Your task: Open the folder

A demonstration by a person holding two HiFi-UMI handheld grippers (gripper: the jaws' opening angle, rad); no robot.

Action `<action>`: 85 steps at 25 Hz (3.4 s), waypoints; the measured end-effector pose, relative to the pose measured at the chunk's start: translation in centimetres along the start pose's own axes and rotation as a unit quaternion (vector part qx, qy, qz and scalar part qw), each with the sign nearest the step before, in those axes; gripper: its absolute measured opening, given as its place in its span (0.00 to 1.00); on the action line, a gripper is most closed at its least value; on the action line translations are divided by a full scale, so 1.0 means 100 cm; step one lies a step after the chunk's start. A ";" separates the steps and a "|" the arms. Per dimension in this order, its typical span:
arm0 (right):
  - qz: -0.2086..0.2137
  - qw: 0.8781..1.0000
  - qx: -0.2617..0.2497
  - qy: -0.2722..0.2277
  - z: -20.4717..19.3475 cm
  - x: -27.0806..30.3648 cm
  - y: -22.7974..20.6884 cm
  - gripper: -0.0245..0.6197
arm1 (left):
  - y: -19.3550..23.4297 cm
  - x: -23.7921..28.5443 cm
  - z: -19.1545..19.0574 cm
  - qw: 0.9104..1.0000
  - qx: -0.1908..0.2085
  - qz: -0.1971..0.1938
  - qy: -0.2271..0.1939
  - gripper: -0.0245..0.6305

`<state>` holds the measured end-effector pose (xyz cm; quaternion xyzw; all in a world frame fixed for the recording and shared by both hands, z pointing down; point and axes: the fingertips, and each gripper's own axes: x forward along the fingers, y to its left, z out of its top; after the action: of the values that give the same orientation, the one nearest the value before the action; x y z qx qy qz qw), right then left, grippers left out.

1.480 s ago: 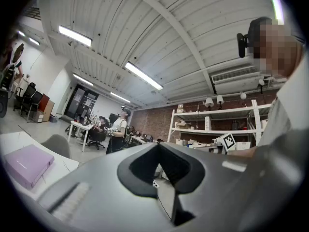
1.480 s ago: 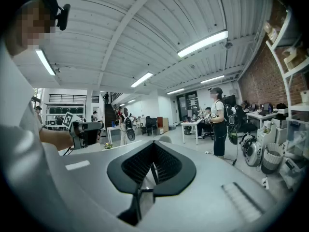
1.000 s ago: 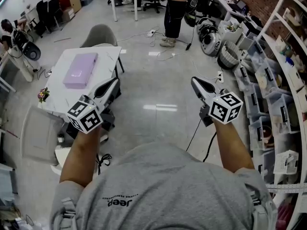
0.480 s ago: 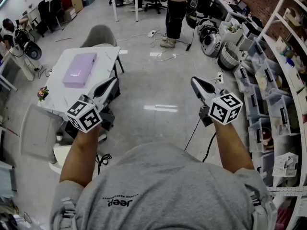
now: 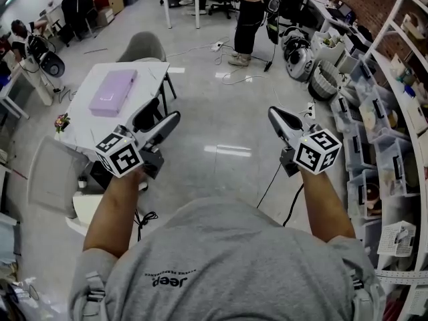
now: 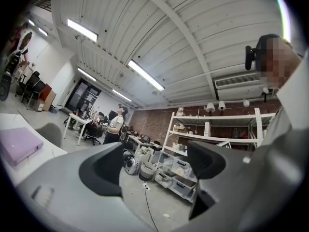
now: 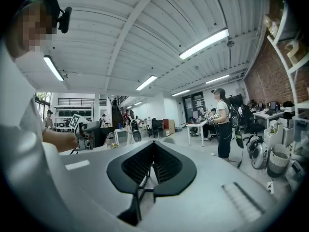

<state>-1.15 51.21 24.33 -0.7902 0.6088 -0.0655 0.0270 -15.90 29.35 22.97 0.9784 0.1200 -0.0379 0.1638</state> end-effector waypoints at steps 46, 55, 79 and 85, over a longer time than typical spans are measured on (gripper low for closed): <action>-0.094 0.995 0.008 0.021 0.033 0.400 -0.152 0.04 | 0.408 0.197 0.075 0.995 -0.044 -0.089 0.032 0.71; -0.037 0.999 0.024 0.019 0.021 0.399 -0.269 0.04 | 0.396 0.295 0.052 0.998 -0.026 -0.044 0.026 0.71; 0.057 0.997 -0.001 0.044 0.031 0.540 -0.333 0.04 | 0.497 0.338 0.038 0.996 -0.061 0.065 0.002 0.71; 0.142 0.987 -0.029 0.062 0.026 0.623 -0.273 0.04 | 0.546 0.249 0.033 0.985 -0.068 0.156 -0.027 0.71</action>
<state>40.97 -2.06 29.48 -0.6905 0.7169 -0.0927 -0.0245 21.55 -16.26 34.07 0.9703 -0.0361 -0.0300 0.2373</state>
